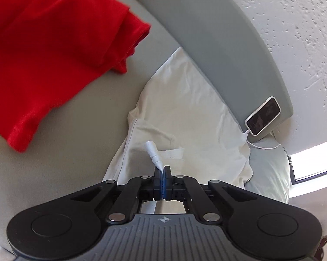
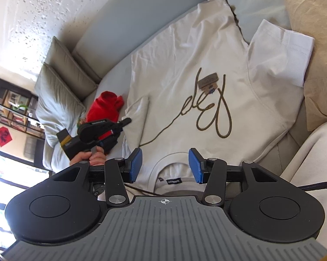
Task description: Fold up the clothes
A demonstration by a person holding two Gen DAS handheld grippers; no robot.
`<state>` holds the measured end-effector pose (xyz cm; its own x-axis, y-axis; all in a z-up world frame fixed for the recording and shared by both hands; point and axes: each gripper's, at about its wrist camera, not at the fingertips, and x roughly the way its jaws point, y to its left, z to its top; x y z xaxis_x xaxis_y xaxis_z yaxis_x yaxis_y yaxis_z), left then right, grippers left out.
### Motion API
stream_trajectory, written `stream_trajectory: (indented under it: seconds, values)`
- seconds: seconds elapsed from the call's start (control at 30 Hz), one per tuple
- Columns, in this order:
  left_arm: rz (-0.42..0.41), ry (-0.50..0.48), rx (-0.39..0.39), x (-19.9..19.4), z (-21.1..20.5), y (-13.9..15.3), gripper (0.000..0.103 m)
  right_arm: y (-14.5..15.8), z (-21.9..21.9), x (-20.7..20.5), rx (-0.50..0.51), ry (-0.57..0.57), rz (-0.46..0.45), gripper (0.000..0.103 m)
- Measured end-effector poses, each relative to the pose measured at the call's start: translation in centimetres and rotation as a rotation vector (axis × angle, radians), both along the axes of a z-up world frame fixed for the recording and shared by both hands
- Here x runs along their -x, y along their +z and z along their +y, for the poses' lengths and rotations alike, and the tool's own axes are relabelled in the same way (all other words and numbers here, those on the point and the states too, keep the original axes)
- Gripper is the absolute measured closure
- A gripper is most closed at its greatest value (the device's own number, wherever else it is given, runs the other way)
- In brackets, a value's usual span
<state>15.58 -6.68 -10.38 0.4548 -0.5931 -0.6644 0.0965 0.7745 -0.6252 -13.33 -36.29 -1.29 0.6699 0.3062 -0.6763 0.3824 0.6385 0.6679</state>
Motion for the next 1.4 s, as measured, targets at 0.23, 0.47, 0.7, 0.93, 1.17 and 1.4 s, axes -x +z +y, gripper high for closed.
stream_trajectory:
  seconds: [0.23, 0.47, 0.7, 0.93, 1.17, 1.4]
  values:
    - [-0.321, 0.051, -0.188, 0.9, 4.3, 6.8, 0.103, 1.0, 1.4, -0.6, 0.006, 0.041, -0.021, 0.053]
    - [-0.288, 0.188, -0.379, 1.0, 9.2, 3.9, 0.103, 1.1, 3.3, -2.4, -0.041, 0.101, -0.028, 0.053]
    - [-0.162, 0.241, -0.409, 1.6, 11.2, 1.1, 0.080, 0.8, 4.0, -2.5, -0.044, 0.123, 0.003, 0.053]
    - [-0.168, 0.147, -0.496, 7.0, 10.4, 4.7, 0.068, 1.1, 2.1, 0.3, -0.021, 0.066, 0.027, 0.053]
    - [-0.138, -0.202, -0.430, 12.1, 2.3, 3.3, 0.068, -2.8, 0.3, 1.1, 0.047, -0.002, 0.140, 0.054]
    - [-0.246, -0.312, -0.554, 13.4, -5.5, 0.1, 0.068, -6.0, 2.1, -1.3, 0.268, 0.098, 0.221, 0.057]
